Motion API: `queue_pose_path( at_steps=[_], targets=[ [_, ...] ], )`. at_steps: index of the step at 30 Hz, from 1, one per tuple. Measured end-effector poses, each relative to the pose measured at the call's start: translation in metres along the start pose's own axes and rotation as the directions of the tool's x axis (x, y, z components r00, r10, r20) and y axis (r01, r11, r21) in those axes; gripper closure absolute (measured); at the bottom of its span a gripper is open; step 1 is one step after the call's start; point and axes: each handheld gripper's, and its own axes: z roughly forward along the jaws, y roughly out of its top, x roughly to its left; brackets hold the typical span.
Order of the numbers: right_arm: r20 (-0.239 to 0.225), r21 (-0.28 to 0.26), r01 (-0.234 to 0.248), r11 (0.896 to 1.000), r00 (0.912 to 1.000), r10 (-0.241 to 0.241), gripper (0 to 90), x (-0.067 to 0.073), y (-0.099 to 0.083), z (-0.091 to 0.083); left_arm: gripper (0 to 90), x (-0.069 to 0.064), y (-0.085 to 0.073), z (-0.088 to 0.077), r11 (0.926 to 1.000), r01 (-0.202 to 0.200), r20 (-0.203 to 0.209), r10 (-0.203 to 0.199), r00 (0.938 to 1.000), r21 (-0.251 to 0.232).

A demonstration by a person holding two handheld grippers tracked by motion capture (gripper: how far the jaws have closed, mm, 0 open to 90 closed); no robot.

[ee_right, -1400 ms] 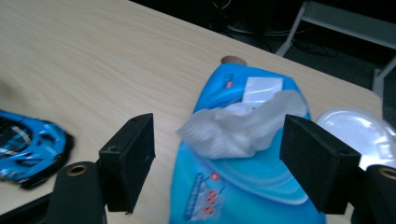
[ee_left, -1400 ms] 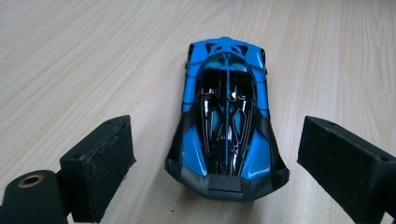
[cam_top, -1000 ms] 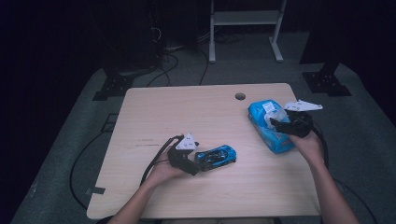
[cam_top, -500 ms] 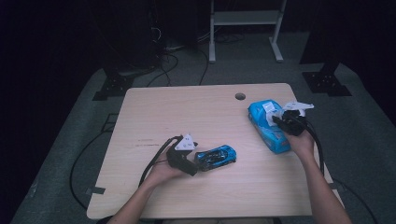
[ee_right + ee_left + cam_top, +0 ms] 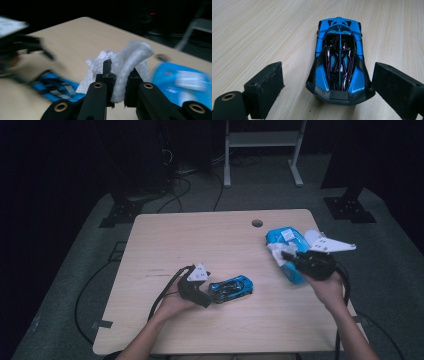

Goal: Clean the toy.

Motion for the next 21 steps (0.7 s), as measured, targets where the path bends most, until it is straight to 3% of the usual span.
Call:
queue_pose_path(
  at_steps=[3, 6, 8, 9, 12, 14, 17, 21],
  targets=[
    [-0.121, 0.049, 0.006, 0.999, 0.9926, 0.000, 81.4, 0.027, -0.005, 0.014, 9.9, -0.001, 0.000, 0.000, 1.0000, -0.004, 0.001, 0.004, 1.0000, 0.003],
    [-0.216, 0.113, 0.007, 0.994, 0.9762, 0.018, 81.4, 0.045, -0.011, 0.029, 9.9, -0.002, 0.001, 0.001, 1.0000, -0.009, 0.009, 0.010, 0.9999, -0.003],
    [-0.273, 0.146, -0.015, 0.989, 0.9603, 0.055, 81.4, 0.051, -0.013, 0.037, 9.9, -0.002, 0.001, 0.003, 1.0000, -0.009, 0.019, 0.009, 0.9998, 0.000],
    [-0.281, 0.164, -0.009, 0.986, 0.9581, 0.056, 81.3, 0.053, -0.013, 0.040, 9.9, -0.002, 0.001, 0.003, 0.9999, -0.011, 0.021, 0.011, 0.9997, 0.003],
    [-0.269, 0.226, 0.018, 0.974, 0.9621, 0.045, 80.8, 0.055, -0.016, 0.055, 10.0, -0.002, 0.000, 0.005, 0.9998, -0.016, 0.026, 0.015, 0.9995, 0.011],
    [-0.280, 0.291, 0.007, 0.957, 0.9567, 0.079, 80.2, 0.049, -0.021, 0.070, 10.5, -0.002, 0.000, 0.005, 0.9997, -0.020, 0.028, 0.020, 0.9994, 0.014],
    [-0.257, 0.340, -0.005, 0.940, 0.9616, 0.098, 79.7, 0.041, -0.027, 0.089, 12.3, -0.002, 0.000, 0.006, 0.9998, -0.008, 0.046, 0.007, 0.9989, 0.021],
    [-0.226, 0.340, 0.014, 0.940, 0.9717, 0.067, 76.3, 0.039, -0.032, 0.105, 12.7, 0.001, -0.003, 0.009, 0.9988, 0.005, 0.061, -0.008, 0.9981, 0.048]
  ],
)
